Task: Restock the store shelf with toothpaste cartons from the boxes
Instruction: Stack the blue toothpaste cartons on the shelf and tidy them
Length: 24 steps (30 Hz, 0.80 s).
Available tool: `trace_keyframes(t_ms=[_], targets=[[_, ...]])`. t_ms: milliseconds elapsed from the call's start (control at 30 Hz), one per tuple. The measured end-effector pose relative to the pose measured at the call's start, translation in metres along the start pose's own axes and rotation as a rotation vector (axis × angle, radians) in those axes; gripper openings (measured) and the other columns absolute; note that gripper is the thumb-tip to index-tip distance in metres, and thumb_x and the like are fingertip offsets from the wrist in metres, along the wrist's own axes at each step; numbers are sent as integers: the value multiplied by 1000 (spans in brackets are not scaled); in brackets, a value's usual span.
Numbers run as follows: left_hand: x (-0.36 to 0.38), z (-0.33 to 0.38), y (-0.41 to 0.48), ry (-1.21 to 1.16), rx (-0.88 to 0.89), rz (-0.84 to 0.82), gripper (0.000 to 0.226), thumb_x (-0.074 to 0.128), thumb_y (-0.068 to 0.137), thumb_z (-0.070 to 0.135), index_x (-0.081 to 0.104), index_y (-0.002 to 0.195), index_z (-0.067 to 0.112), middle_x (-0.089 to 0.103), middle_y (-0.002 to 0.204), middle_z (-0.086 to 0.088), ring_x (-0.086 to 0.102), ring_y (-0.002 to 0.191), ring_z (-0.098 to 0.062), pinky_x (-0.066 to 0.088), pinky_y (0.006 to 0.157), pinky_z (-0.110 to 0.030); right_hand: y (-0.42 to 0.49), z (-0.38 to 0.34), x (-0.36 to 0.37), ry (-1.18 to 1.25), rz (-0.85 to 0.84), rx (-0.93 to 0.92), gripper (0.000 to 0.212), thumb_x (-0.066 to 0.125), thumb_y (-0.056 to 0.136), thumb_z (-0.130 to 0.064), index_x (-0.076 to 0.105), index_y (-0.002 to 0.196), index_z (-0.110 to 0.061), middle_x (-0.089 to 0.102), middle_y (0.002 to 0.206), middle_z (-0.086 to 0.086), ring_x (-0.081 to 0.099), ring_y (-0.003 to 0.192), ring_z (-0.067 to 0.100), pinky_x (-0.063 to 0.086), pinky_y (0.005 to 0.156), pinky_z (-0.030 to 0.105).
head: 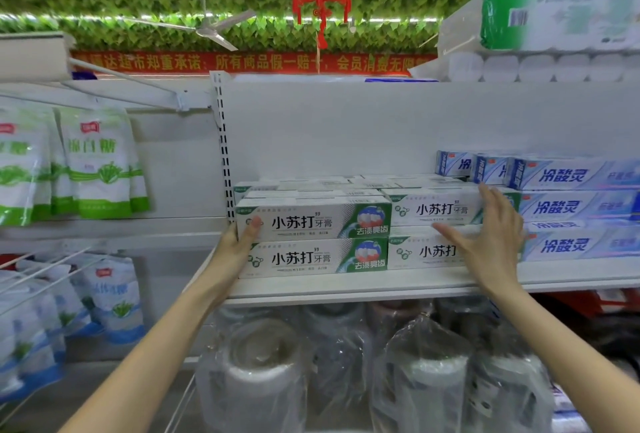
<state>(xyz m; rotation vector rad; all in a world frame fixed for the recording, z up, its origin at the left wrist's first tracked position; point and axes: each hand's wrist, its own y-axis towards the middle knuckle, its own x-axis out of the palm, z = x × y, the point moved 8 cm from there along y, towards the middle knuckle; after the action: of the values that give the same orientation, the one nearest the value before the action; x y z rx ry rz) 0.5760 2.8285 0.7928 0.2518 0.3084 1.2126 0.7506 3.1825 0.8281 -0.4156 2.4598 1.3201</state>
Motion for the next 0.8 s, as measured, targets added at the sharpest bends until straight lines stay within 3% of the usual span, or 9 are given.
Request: trace_keyframes(t_ms=[133, 233, 300, 367, 433, 500, 567, 633, 800], targets=[[-3, 2, 0, 8, 42, 29, 65, 47, 82, 58, 47, 136, 22, 64, 124, 5, 62, 112, -13, 51, 95, -30, -4, -90, 26, 191, -184, -271, 85, 50, 72, -65, 33, 146, -26, 30, 153, 2, 25, 140, 18, 17, 112, 30], [-4, 2, 1, 47, 67, 14, 79, 47, 80, 73, 35, 145, 31, 52, 140, 8, 51, 128, -13, 39, 110, -40, -15, -144, 56, 90, -342, -465, 82, 39, 75, -73, 42, 142, -27, 35, 151, 3, 32, 137, 21, 23, 114, 40], [-5, -2, 3, 54, 42, 11, 89, 44, 76, 81, 26, 149, 33, 40, 150, 10, 40, 136, -13, 29, 116, -44, -17, -157, 74, -72, -386, -531, 92, 21, 75, -85, 47, 139, -26, 45, 146, 4, 40, 133, 24, 25, 113, 48], [-11, -5, 8, 78, 11, 26, 95, 37, 73, 86, 26, 150, 34, 35, 152, 10, 33, 140, -15, 24, 118, -45, -15, -158, 85, -212, -440, -523, 100, 6, 69, -90, 52, 134, -28, 54, 137, -3, 45, 128, 20, 21, 114, 47], [-17, 0, 17, 43, 3, 49, 100, 32, 66, 94, 34, 147, 35, 43, 149, 8, 40, 136, -16, 32, 113, -43, -9, -160, 82, -228, -453, -462, 88, 12, 72, -82, 61, 122, -29, 61, 126, -8, 51, 121, 16, 13, 115, 46], [-24, 12, 29, -57, 29, 85, 90, 31, 75, 86, 44, 142, 28, 55, 138, 4, 52, 123, -13, 42, 100, -30, 0, -166, 78, -177, -472, -403, 75, 17, 82, -74, 66, 114, -27, 65, 121, -6, 57, 114, 16, 19, 112, 41], [-30, 17, 46, -142, 12, 109, 83, 33, 78, 82, 54, 133, 24, 64, 126, 1, 60, 114, -16, 45, 99, -34, 12, -168, 85, -199, -579, -345, 65, 23, 90, -68, 56, 131, -30, 53, 139, -4, 50, 125, 20, 29, 107, 38], [-33, 1, 68, -200, -59, 144, 85, 36, 72, 87, 62, 124, 25, 69, 119, -3, 64, 111, -23, 46, 100, -45, 20, -169, 104, -265, -755, -305, 73, 22, 90, -70, 33, 148, -26, 31, 155, -3, 32, 140, 20, 25, 111, 39], [-38, -88, 148, -314, -141, 120, 96, 46, 59, 95, 49, 136, 39, 47, 146, -4, 48, 130, -28, 36, 108, -54, 28, -167, 148, -298, -989, -214, 95, 17, 82, -79, 10, 153, -17, 9, 161, 1, 11, 147, 20, 10, 120, 45]])
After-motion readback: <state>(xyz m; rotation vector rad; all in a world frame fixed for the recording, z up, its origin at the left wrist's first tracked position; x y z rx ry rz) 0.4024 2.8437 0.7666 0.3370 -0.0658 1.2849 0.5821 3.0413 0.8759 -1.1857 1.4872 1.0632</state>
